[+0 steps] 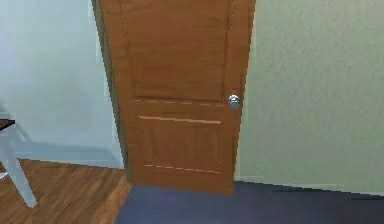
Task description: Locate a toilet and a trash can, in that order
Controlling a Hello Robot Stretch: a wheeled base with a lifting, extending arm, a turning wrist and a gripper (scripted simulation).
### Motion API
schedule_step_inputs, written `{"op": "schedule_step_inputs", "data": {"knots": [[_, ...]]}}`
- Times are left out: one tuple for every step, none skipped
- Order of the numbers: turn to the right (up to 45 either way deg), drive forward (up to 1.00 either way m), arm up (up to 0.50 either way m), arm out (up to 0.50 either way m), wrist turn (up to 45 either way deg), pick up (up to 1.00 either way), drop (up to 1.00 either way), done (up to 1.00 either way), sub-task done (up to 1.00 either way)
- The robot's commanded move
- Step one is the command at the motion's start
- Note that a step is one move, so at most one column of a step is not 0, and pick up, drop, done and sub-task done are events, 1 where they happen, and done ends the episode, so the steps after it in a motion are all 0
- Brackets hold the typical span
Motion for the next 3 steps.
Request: {"op": "schedule_step_inputs", "data": {"knots": [[0.0, 0.20, 0.00, 0.00, 0.0, 0.00, 0.00, 0.00, 0.00], [45.0, 0.00, 0.00, 0.00, 0.0, 0.00, 0.00, 0.00, 0.00], [15.0, 0.00, 0.00, 0.00, 0.0, 0.00, 0.00, 0.00, 0.00]]}}
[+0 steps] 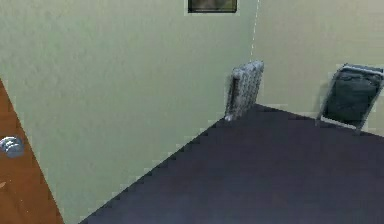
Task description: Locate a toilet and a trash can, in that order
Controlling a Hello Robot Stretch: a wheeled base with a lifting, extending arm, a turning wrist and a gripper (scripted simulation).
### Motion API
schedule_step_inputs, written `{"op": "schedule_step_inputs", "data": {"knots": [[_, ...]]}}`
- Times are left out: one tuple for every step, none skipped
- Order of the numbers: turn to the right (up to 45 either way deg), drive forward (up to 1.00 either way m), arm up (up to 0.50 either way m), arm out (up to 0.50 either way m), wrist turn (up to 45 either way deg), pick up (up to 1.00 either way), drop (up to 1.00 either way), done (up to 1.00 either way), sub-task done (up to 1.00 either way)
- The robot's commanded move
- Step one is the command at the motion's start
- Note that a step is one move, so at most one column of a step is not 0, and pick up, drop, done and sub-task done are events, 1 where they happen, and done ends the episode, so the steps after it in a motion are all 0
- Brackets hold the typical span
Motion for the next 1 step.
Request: {"op": "schedule_step_inputs", "data": {"knots": [[0.0, 0.40, 0.00, 0.00, 0.0, 0.00, 0.00, 0.00, 0.00]]}}
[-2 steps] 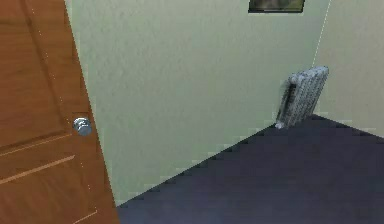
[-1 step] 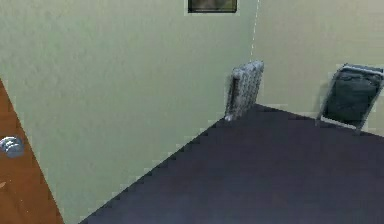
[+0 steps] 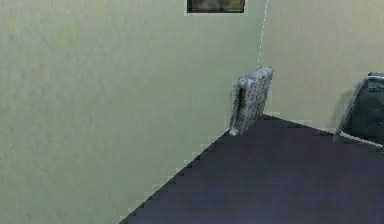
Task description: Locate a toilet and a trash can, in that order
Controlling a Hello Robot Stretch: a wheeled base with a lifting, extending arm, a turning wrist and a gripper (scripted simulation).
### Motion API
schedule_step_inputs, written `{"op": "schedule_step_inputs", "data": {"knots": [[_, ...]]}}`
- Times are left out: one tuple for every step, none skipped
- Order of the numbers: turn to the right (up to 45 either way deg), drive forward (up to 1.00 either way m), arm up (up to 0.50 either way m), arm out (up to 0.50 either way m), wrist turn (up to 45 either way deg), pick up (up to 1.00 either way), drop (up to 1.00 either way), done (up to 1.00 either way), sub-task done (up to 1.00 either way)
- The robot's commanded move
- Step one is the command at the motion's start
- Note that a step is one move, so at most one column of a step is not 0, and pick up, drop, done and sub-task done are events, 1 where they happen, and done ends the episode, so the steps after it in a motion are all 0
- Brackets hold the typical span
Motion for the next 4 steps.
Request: {"op": "schedule_step_inputs", "data": {"knots": [[45.0, 0.00, 0.00, 0.00, 0.0, 0.00, 0.00, 0.00, 0.00], [45.0, 0.00, 0.00, 0.00, 0.0, 0.00, 0.00, 0.00, 0.00], [0.0, 0.85, 0.00, 0.00, 0.0, 0.00, 0.00, 0.00, 0.00], [36.0, 0.00, 0.00, 0.00, 0.0, 0.00, 0.00, 0.00, 0.00]]}}
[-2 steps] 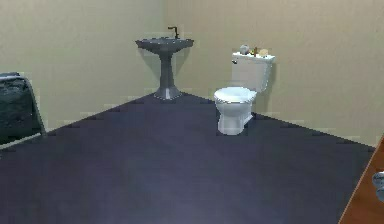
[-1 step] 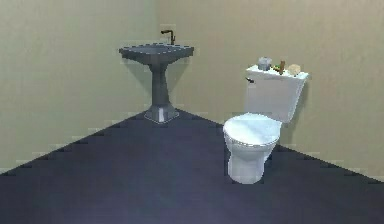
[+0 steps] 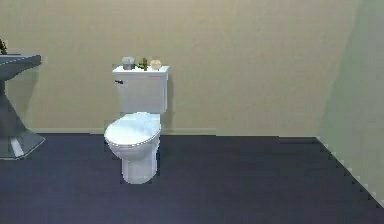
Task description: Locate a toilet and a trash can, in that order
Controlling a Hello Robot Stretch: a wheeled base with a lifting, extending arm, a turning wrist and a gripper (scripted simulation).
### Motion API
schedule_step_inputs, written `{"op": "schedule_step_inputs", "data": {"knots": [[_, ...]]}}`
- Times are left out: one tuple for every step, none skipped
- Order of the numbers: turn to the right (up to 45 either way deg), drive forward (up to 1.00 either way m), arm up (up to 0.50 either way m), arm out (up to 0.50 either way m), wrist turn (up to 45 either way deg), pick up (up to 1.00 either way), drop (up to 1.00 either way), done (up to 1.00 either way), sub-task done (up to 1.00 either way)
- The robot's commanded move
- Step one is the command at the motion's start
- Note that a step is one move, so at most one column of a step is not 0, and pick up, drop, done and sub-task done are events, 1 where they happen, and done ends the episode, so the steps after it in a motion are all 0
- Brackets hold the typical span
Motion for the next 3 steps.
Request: {"op": "schedule_step_inputs", "data": {"knots": [[0.0, 0.80, 0.00, 0.00, 0.0, 0.00, 0.00, 0.00, 0.00], [-30.0, 0.00, 0.00, 0.00, 0.0, 0.00, 0.00, 0.00, 0.00], [0.0, 0.00, 0.00, 0.00, 0.0, 0.00, 0.00, 0.00, 1.00]]}}
